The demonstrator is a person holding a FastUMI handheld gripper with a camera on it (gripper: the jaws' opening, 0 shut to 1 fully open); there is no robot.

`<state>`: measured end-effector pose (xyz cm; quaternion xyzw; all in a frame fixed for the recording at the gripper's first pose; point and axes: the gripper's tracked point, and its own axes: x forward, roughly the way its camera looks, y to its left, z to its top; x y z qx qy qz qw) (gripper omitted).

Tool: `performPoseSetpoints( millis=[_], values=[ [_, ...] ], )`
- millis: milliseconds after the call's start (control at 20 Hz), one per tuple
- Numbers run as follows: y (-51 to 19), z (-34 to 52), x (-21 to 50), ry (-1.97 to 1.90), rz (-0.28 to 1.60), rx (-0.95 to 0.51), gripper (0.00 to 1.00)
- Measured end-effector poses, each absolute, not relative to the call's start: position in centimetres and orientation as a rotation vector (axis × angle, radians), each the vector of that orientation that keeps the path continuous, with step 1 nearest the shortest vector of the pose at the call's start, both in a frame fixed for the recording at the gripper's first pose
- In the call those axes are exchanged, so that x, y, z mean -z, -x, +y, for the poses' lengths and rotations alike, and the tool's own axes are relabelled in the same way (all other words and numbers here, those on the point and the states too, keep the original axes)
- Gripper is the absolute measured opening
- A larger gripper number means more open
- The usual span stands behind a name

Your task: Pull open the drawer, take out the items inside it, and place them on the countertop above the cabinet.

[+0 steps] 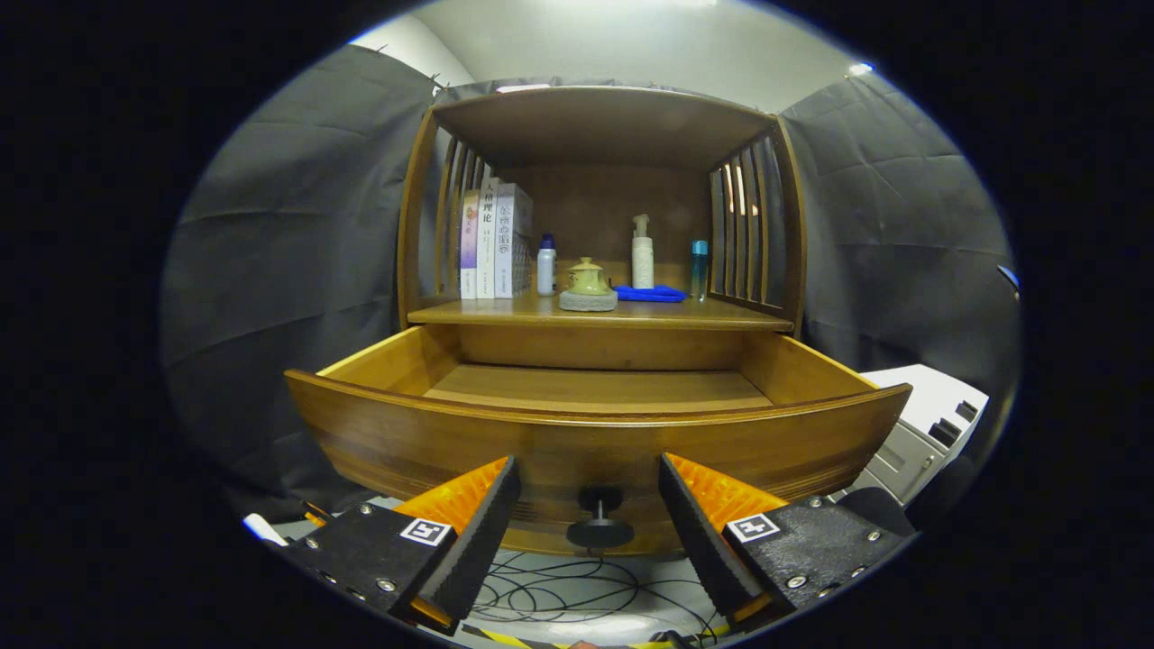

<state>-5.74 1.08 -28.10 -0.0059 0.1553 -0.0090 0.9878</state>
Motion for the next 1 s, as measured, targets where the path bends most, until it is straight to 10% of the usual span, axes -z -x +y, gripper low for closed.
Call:
performPoseSetpoints(
  millis=[1000],
  values=[
    [-5.1,0.3,27.9,0.033,0.261,0.034,0.94]
  ],
)
